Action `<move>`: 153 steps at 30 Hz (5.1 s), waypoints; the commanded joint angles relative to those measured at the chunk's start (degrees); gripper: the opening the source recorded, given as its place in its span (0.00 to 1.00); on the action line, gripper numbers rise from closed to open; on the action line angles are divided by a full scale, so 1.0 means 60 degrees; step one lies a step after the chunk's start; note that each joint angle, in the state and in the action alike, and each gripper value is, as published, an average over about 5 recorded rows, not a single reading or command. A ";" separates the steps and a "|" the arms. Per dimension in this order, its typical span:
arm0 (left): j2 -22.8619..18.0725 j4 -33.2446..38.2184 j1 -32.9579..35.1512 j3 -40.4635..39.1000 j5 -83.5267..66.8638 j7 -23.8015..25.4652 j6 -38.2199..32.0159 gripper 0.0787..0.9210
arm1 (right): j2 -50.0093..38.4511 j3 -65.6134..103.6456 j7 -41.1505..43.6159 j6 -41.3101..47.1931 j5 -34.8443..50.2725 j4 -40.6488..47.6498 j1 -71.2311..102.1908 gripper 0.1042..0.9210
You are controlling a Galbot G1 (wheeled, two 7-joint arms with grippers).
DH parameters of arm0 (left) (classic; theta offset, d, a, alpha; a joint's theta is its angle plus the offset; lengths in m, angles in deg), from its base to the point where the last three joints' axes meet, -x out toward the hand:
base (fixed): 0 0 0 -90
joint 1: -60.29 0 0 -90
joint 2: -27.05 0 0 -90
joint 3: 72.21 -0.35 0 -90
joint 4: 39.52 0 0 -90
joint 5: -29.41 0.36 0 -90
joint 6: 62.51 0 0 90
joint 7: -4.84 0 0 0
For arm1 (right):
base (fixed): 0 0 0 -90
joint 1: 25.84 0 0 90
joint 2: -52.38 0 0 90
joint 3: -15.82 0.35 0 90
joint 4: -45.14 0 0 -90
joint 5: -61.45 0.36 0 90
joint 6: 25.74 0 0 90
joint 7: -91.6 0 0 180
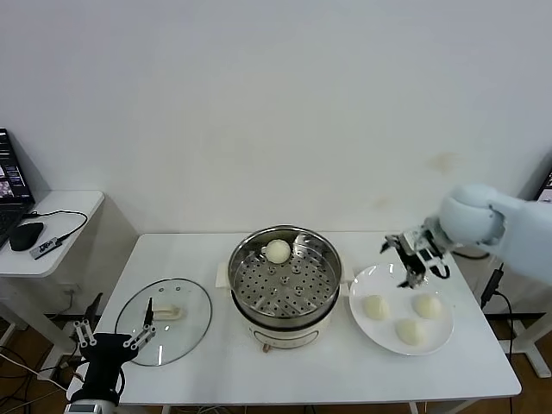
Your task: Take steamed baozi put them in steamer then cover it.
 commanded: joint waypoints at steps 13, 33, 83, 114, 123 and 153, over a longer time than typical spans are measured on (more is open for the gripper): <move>-0.0080 -0.0115 -0.0008 0.0279 -0.0007 -0.0004 0.0028 0.88 | 0.1492 0.2742 -0.0215 0.0464 -0.0911 0.2643 0.4341 0.88; -0.0094 -0.0317 -0.0172 0.0299 -0.0010 -0.0008 0.0024 0.88 | 0.2793 0.3376 -0.0488 0.0361 -0.1544 0.4031 0.5326 0.81; -0.0141 0.0173 -0.0092 -0.0041 0.0038 0.0076 0.0058 0.88 | 0.5248 0.0449 -0.1150 0.2957 0.4587 0.1061 -0.1126 0.50; -0.0265 0.0054 -0.0292 0.0113 -0.0027 0.0104 0.0035 0.88 | 0.8125 0.0715 -0.2231 0.3656 0.3704 0.3892 0.1304 0.51; -0.0267 0.0033 -0.0307 0.0095 -0.0024 0.0103 0.0037 0.88 | 0.7933 0.0729 -0.1890 0.3658 0.3605 0.3758 0.1086 0.63; -0.0055 -0.0047 -0.0321 -0.0283 0.0047 0.0130 0.0047 0.88 | -0.0757 0.0800 0.1717 0.0243 -0.0051 -0.0415 0.0036 0.88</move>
